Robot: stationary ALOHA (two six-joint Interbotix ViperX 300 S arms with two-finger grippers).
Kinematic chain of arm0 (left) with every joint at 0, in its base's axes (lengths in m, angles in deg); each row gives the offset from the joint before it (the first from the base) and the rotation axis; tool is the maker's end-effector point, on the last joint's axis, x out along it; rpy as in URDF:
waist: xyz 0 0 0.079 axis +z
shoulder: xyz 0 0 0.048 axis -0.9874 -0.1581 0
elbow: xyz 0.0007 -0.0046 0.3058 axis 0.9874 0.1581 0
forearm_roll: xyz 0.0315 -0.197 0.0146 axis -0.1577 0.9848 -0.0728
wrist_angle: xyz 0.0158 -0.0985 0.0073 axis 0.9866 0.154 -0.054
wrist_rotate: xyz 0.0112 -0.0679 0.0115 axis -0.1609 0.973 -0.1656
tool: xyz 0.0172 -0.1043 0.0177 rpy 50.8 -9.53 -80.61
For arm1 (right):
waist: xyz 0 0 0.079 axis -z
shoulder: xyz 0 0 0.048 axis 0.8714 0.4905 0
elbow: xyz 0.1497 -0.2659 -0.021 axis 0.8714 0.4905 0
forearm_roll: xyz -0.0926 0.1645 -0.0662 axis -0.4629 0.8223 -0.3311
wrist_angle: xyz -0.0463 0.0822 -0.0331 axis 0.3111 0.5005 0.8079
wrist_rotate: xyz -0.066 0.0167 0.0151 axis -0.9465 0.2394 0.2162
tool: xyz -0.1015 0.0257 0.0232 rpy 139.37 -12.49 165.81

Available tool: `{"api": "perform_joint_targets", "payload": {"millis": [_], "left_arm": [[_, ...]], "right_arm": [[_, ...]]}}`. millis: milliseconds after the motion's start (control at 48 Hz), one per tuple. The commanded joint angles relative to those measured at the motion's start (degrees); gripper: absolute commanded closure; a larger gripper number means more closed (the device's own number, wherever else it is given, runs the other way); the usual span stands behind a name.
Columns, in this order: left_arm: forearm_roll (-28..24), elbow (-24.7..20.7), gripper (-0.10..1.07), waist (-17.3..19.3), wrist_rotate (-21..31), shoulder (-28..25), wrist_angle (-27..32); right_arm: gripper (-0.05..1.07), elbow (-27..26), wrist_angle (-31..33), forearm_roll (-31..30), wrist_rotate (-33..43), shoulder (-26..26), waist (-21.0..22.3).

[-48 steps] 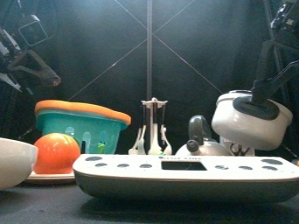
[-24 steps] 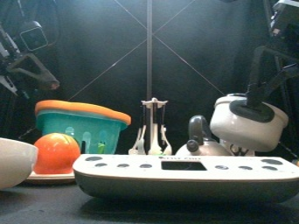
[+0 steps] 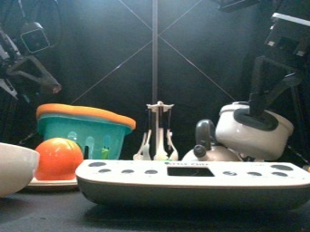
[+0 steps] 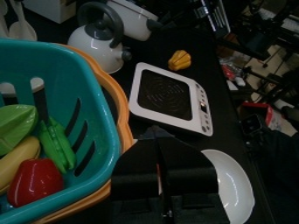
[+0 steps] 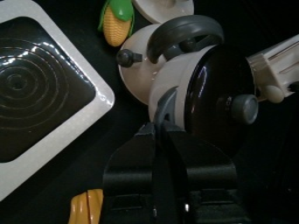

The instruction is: Grab pot handle

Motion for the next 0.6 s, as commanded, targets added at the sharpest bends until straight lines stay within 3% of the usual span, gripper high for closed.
{"api": "perform_joint_targets", "payload": {"millis": [0,583], "left_arm": [[0.0,-1.05,0.81,-0.18,-0.09,-0.09,-0.18],[-1.23,0.09,0.81,0.35,-0.35,2.72,-0.18]], "right_arm": [[0.61,-0.44,-0.26,-0.26,-0.18,-2.11,0.97],[0.61,-1.76,-0.53,-0.44,-0.18,-2.2,1.85]]}}
